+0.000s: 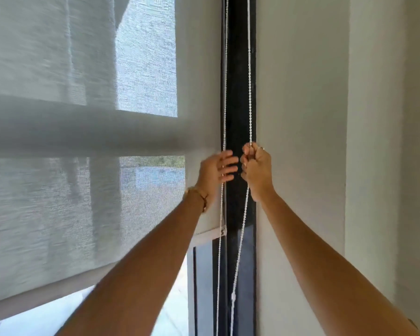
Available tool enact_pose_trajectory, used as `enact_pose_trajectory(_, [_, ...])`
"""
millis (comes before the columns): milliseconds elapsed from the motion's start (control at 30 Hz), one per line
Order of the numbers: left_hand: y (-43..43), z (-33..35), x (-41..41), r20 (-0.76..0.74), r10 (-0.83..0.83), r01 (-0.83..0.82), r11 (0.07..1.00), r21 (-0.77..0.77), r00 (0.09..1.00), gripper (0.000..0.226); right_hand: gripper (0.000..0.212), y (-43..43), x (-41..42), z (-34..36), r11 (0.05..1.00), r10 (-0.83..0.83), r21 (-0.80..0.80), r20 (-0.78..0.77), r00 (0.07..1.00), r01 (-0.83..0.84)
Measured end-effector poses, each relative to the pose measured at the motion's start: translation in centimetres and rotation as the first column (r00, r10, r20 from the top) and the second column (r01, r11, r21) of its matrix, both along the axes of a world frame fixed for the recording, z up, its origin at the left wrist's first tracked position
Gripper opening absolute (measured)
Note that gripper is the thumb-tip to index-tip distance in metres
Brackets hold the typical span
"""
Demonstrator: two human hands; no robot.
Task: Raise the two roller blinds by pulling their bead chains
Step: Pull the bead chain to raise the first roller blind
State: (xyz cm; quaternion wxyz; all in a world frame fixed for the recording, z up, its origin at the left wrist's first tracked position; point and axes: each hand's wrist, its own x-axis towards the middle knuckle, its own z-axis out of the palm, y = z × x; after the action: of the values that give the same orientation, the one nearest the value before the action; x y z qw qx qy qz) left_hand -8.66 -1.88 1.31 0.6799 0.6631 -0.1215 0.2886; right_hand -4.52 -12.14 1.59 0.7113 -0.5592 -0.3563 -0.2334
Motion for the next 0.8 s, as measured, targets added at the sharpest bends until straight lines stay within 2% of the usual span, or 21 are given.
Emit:
enact_pose_trajectory(167, [0.0, 6.4, -0.6, 0.064, -0.026, 0.024, 0.999, 0.041, 0.998, 0.043, 0.028, 0.1, 0.0, -5.4, 0.999, 0.05, -0.009, -0.114, 0.992, -0.051])
enact_pose_trajectory(300, [-1.8, 8.3, -0.8, 0.054, -0.094, 0.088, 0.99, 0.113, 0.994, 0.044, 0.029, 0.3, -0.4, -9.8, 0.997, 0.044, -0.052, -0.156, 0.987, -0.053])
enact_pose_trajectory(500, [-3.8, 5.9, -0.6, 0.04, -0.028, 0.023, 0.994, 0.108, 0.999, 0.033, 0.038, 0.4, -1.9, -15.5, 0.984, 0.145, -0.05, -0.322, 0.935, -0.17])
enact_pose_trajectory(600, [-3.7, 3.1, -0.1, 0.098, -0.003, -0.005, 0.997, 0.077, 0.995, 0.039, 0.043, 0.5, -2.4, -17.3, 0.975, 0.179, -0.062, -0.354, 0.918, -0.214])
enact_pose_trajectory(700, [-3.6, 1.1, 0.2, 0.159, 0.089, -0.103, 0.991, 0.085, 0.983, 0.041, 0.037, 0.7, -2.6, -18.0, 0.962, 0.136, -0.176, -0.352, 0.926, -0.208])
enact_pose_trajectory(800, [-3.6, -1.0, 0.4, 0.206, 0.175, -0.204, 0.97, 0.13, 0.963, 0.041, 0.033, 0.4, -2.6, -17.4, 0.875, 0.113, -0.38, -0.441, 0.89, -0.299])
